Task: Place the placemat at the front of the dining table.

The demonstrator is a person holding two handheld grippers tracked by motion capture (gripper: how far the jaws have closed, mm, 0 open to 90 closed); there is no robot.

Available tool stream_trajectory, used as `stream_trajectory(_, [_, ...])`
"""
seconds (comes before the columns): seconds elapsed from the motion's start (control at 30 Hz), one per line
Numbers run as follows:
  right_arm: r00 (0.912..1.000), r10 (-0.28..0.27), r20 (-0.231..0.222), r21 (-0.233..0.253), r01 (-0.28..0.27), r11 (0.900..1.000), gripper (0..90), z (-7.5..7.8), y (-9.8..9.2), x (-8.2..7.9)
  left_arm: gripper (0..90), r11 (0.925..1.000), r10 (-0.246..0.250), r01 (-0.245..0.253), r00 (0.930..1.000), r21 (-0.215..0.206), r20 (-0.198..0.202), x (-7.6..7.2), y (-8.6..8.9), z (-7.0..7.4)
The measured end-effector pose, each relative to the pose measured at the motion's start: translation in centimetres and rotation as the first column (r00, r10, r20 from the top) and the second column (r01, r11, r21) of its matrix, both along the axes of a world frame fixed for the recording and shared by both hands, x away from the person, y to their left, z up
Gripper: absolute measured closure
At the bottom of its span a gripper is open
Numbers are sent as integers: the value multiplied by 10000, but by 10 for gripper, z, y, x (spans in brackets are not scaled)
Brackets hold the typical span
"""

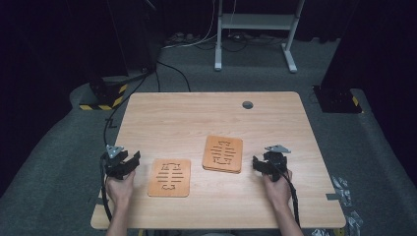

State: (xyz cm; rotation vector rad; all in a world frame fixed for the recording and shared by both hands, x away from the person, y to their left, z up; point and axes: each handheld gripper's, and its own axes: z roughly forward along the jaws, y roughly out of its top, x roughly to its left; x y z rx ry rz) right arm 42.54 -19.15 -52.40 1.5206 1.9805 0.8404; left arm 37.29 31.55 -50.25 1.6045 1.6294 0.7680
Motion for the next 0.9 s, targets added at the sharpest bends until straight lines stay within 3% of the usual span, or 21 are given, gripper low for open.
stream_trajectory(0.9, [10000, -25, -13, 25, 25, 10000, 248, 0, 0, 0, 478, 9998, 184, -183, 9980, 20, -608, 23, -7, -22])
